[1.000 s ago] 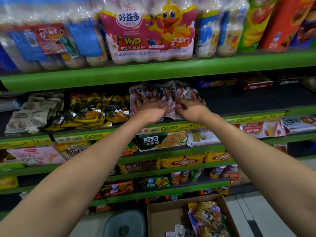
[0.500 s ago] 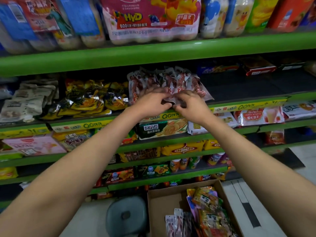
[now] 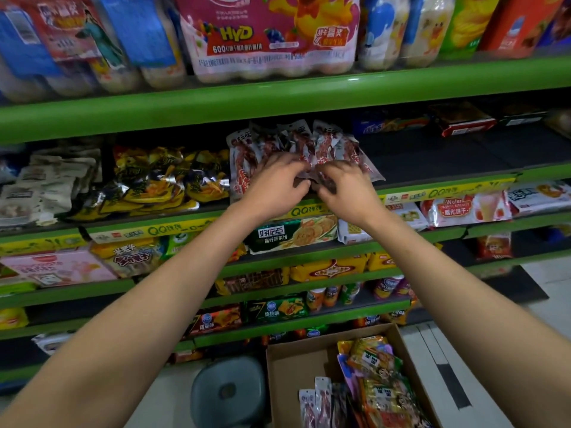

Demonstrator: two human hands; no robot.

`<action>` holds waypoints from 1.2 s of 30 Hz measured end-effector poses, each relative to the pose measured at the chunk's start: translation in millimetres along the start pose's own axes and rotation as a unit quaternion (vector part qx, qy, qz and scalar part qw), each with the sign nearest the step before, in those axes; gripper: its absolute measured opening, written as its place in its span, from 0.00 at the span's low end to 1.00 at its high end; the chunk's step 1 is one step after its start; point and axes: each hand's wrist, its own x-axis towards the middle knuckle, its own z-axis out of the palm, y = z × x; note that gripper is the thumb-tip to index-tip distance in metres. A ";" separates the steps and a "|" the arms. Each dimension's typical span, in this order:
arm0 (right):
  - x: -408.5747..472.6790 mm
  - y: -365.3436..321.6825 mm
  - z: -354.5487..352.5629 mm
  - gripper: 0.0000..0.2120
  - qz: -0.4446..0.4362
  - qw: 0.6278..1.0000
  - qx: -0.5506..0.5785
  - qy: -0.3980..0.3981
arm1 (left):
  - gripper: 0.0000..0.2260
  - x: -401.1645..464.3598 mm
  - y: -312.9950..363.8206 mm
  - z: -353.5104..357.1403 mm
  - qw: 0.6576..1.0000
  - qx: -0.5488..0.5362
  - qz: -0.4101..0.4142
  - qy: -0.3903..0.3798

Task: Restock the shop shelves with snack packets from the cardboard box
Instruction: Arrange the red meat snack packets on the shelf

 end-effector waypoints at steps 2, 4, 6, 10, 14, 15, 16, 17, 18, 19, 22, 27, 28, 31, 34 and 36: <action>-18.9 2.6 -3.1 0.20 -0.013 0.999 0.021 0.036 | 0.17 -21.7 7.7 -3.3 0.998 -0.041 0.017 0.036; -44.8 8.8 -2.0 0.18 -0.021 0.997 0.043 0.059 | 0.14 -47.5 10.1 1.9 0.995 -0.094 0.012 0.031; -75.0 15.5 5.6 0.16 -0.003 0.995 0.074 0.067 | 0.10 -72.0 7.2 13.6 0.985 -0.170 -0.021 0.001; -138.6 27.4 41.7 0.12 0.071 0.989 0.129 -0.005 | 0.04 -110.0 -5.3 64.6 0.955 -0.259 -0.108 -0.097; -206.9 43.0 95.1 0.11 0.184 0.966 0.156 -0.097 | 0.04 -149.7 -20.8 146.3 0.912 -0.301 -0.190 -0.206; -222.9 46.4 108.7 0.11 0.204 0.960 0.157 -0.111 | 0.04 -159.6 -22.8 166.9 0.898 -0.313 -0.208 -0.231; -238.0 49.4 122.2 0.10 0.219 0.956 0.157 -0.116 | 0.03 -170.1 -23.8 188.1 0.885 -0.320 -0.223 -0.254; -252.6 52.8 135.6 0.10 0.232 0.952 0.160 -0.119 | 0.04 -181.1 -23.5 209.0 0.873 -0.325 -0.236 -0.276; -266.6 56.9 148.2 0.10 0.248 0.947 0.165 -0.123 | 0.06 -192.4 -21.2 229.5 0.861 -0.329 -0.249 -0.296; -280.3 62.5 160.3 0.11 0.268 0.939 0.172 -0.133 | 0.06 -203.3 -17.3 249.3 0.849 -0.334 -0.264 -0.314; -317.6 87.2 198.8 0.08 0.324 0.908 0.196 -0.180 | 0.07 -230.1 -1.3 307.0 0.806 -0.350 -0.330 -0.345; -368.2 143.0 274.2 0.06 0.373 0.870 0.204 -0.248 | 0.12 -267.8 10.0 413.5 0.730 -0.355 -0.475 -0.340; -377.8 153.2 290.1 0.06 0.390 0.855 0.216 -0.265 | 0.12 -276.6 11.1 435.0 0.713 -0.346 -0.499 -0.350; -407.1 181.9 344.0 0.06 0.420 0.819 0.238 -0.309 | 0.13 -301.3 9.4 502.3 0.665 -0.346 -0.560 -0.353; -435.3 209.8 409.6 0.08 0.433 0.802 0.233 -0.339 | 0.14 -323.7 -1.5 577.2 0.640 -0.344 -0.588 -0.355; -454.3 226.5 458.3 0.09 0.436 0.790 0.234 -0.361 | 0.11 -340.1 -13.8 629.9 0.629 -0.325 -0.599 -0.374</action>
